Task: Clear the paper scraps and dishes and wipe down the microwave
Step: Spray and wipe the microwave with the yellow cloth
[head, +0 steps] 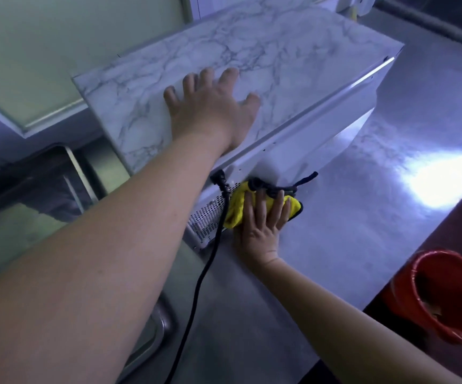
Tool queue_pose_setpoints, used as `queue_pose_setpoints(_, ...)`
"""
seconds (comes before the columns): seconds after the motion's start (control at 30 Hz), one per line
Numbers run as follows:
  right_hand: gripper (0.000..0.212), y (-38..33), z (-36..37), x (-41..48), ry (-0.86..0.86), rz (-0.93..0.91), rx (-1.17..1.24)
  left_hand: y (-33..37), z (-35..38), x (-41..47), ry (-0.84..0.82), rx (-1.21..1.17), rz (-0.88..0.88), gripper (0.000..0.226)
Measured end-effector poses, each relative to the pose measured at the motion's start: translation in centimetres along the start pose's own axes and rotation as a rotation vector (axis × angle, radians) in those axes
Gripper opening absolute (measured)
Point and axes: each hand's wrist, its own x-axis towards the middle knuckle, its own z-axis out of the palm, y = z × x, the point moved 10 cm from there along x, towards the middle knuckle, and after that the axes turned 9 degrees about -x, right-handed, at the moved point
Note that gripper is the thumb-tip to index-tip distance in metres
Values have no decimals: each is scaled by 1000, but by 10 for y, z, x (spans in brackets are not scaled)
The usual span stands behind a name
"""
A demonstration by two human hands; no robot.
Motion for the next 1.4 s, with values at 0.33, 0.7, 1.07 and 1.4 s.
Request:
queue_pose_setpoints(0.33, 104, -12, 41, -52, -270, 313, 225, -2, 2, 3, 3, 4, 3, 63)
queue_pose_setpoints(0.7, 70, 5, 24, -79, -606, 1156, 1108, -3, -1, 1, 2, -26, -17, 62)
queue_pose_setpoints(1.07, 47, 81, -65, -84, -973, 1379, 1499, -6, -1, 0, -6, -39, -34, 63)
queue_pose_setpoints(1.4, 30, 131, -104, -10, -845, 861, 1054, 19, -41, -31, 201, -134, 65, 39)
